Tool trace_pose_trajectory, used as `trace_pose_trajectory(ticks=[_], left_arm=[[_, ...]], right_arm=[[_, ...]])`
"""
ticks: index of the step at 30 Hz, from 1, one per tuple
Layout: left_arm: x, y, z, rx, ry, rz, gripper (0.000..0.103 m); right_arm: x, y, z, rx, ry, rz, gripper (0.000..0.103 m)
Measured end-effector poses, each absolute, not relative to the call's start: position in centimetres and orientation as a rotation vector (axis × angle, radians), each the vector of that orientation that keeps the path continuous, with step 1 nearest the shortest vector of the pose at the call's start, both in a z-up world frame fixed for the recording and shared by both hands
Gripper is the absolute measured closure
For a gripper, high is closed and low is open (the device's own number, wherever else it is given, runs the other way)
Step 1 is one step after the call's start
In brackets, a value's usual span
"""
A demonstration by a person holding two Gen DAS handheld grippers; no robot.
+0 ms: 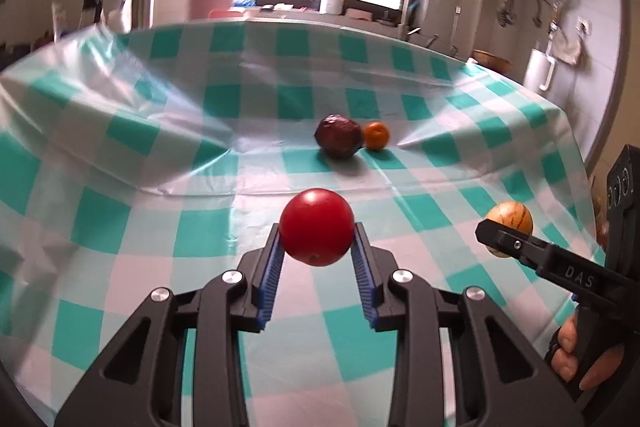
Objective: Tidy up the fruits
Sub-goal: 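Carry the striped fruit and the tomato off the table over the bin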
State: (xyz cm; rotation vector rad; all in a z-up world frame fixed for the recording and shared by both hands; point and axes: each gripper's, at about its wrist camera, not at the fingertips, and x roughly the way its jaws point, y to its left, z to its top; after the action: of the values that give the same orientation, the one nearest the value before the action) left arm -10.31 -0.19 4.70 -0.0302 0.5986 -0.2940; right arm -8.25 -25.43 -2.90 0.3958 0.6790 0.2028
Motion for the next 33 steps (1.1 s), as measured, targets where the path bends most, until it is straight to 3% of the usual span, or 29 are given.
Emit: trace_pose_trajectory(ticks=[33], left_arm=[[-23.7, -18.9, 1.9, 0.498, 0.539, -0.653, 0.069]], right_arm=[[-26.1, -40.7, -4.6, 0.425, 0.552, -0.056, 0.058]])
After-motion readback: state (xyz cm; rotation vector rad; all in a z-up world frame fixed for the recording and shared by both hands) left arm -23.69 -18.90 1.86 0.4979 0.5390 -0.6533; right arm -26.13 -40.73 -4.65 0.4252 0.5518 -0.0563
